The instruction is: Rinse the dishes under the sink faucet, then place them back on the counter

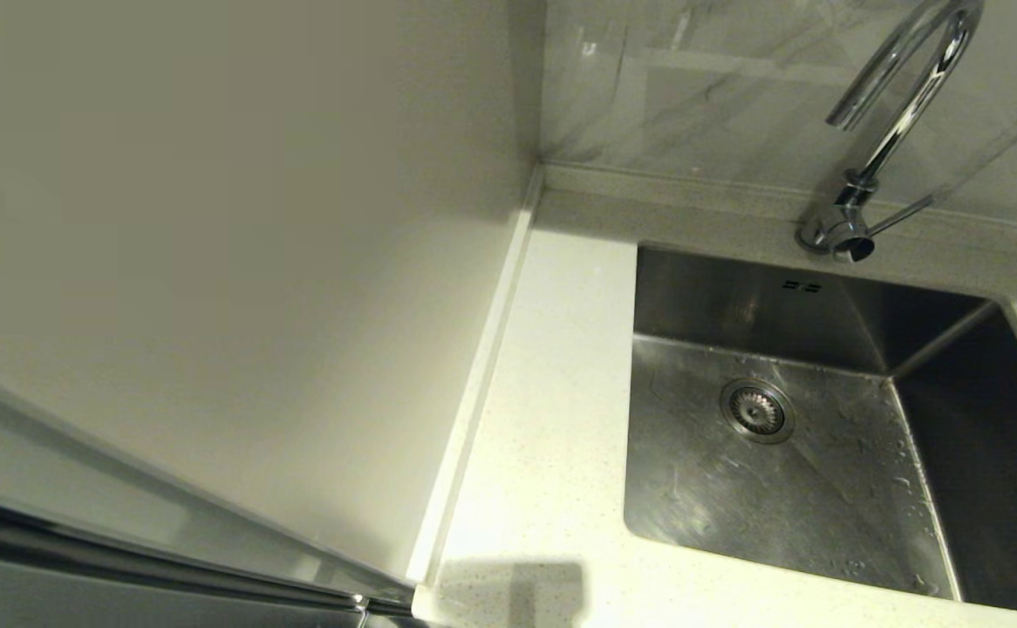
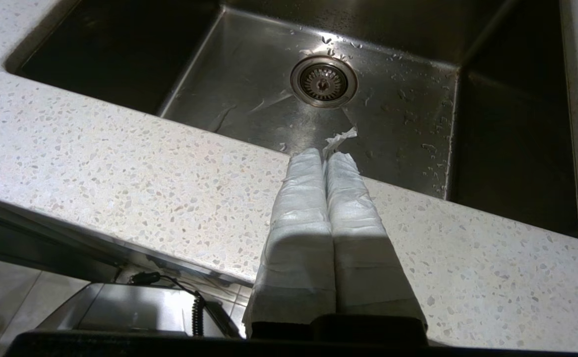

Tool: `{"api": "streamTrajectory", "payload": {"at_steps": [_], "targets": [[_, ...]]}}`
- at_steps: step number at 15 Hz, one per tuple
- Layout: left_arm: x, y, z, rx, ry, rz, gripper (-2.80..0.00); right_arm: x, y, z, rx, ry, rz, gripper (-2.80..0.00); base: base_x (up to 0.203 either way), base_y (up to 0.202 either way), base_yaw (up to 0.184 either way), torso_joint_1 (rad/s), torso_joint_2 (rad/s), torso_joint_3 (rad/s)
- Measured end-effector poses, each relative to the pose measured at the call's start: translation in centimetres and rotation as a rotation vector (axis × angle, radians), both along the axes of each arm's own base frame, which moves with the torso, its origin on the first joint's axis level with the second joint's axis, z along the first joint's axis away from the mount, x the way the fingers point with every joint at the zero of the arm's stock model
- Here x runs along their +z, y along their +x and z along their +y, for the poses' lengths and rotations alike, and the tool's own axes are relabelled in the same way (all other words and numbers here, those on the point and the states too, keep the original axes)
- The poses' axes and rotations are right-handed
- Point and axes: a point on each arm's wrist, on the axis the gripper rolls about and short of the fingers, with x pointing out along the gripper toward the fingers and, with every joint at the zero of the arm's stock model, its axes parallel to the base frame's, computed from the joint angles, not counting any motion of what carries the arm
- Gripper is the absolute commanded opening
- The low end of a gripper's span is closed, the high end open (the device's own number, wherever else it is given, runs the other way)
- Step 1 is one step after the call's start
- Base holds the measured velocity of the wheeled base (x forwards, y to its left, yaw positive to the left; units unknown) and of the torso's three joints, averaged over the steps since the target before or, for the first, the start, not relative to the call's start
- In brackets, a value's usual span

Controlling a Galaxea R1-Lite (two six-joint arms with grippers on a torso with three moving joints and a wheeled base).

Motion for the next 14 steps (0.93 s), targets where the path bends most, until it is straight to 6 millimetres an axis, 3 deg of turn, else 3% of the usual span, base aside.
{"api": "streamTrajectory", "payload": {"at_steps": [14], "targets": [[0.0,0.0,0.0,0.0,0.0,0.0,-2.8,0.0,0.0,0.0,0.0,0.0,0.001,-2.8,0.0,0.0,0.0,0.0,0.0,0.0]]}}
